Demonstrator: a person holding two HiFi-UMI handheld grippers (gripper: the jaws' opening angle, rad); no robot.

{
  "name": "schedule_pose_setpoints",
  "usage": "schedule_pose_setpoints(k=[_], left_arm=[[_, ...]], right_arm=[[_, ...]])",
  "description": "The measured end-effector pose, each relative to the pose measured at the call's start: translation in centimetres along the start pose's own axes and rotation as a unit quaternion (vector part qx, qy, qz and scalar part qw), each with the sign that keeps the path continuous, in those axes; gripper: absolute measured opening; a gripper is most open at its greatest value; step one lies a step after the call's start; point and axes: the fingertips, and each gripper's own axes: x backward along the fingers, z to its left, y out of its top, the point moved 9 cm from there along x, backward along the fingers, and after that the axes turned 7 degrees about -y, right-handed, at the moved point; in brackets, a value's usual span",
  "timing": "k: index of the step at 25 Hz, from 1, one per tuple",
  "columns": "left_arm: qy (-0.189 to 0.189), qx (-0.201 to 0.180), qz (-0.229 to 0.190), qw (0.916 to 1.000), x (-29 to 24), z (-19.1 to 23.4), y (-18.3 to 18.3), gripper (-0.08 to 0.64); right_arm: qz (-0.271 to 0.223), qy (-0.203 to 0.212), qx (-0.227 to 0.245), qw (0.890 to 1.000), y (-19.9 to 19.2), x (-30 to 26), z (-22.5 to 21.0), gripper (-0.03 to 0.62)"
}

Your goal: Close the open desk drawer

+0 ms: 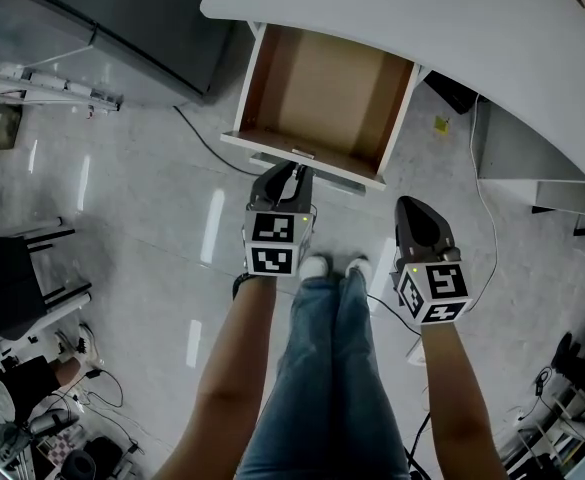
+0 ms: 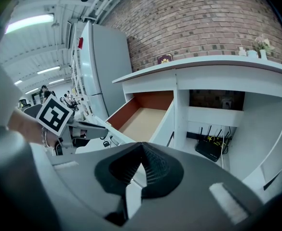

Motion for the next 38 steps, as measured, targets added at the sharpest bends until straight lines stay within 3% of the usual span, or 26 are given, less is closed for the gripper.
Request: schedule_pose_setpoints(k=[8,18,38], left_arm=[[0.003,-0.011,-0.028,0.9996,0.3,-0.1,1.3,0.083],[0.000,-0.025,-0.082,0.9963,0.5,-0.2,5.5,0.091],[0.016,-0.024,-0.070,0.9971,0.1,-0.3,6.3,0.100]], right_arm=[[0.006,-0.009,-0.004,1.000,0.1,-1.0,-0.5,-0.003],[0.004,-0.009,-0.008,1.000,0.8,-1.2,-0.9,-0.003],[-0.019,-0.015,-0.026,0.999,2.2,-1.2,-1.2,-0.003]])
